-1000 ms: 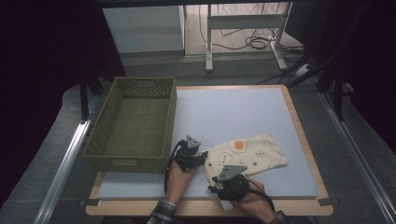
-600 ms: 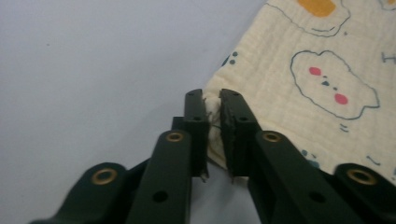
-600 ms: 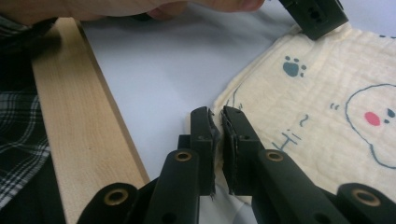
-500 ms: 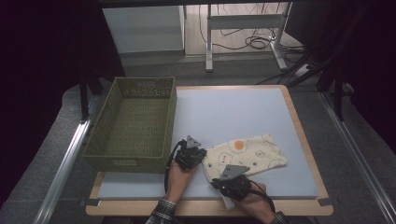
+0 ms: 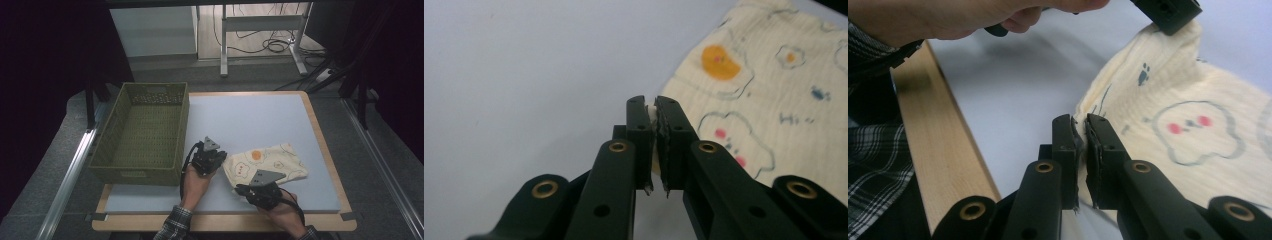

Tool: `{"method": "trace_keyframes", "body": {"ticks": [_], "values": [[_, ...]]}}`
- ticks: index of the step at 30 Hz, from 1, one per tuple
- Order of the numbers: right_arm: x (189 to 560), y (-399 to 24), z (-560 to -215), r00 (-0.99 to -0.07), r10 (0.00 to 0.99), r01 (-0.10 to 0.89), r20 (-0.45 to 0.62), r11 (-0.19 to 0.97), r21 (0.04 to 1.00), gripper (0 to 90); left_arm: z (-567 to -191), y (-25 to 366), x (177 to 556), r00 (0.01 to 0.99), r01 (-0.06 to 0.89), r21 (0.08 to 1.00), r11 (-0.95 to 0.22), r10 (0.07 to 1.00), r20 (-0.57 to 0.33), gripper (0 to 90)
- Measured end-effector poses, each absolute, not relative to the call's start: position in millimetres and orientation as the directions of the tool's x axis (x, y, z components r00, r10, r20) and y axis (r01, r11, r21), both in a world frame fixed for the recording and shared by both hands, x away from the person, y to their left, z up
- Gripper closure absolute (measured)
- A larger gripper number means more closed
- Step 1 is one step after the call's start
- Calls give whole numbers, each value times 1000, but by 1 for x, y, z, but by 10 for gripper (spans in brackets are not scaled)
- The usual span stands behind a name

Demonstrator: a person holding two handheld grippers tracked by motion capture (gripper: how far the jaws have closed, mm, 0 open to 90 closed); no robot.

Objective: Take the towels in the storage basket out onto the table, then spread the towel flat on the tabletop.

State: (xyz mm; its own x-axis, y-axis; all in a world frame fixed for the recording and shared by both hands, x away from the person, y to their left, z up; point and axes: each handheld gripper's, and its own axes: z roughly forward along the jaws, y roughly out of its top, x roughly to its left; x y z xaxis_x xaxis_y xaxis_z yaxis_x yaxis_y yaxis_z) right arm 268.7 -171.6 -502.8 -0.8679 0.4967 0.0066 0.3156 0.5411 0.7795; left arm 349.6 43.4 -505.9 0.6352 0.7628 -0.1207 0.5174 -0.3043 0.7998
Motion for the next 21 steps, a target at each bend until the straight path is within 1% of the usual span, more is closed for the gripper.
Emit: {"method": "trace_keyframes", "body": {"ticks": [8,21], "values": [[275,-198,-490,-830,557,333,-6,503,798,835,-494,21,363,664,481,816,-319,741,-102,854],[284,-235,-489,-772,635,382,4,460,802,835,-491,-12,377,700,442,827,-347,710,-76,854]]}}
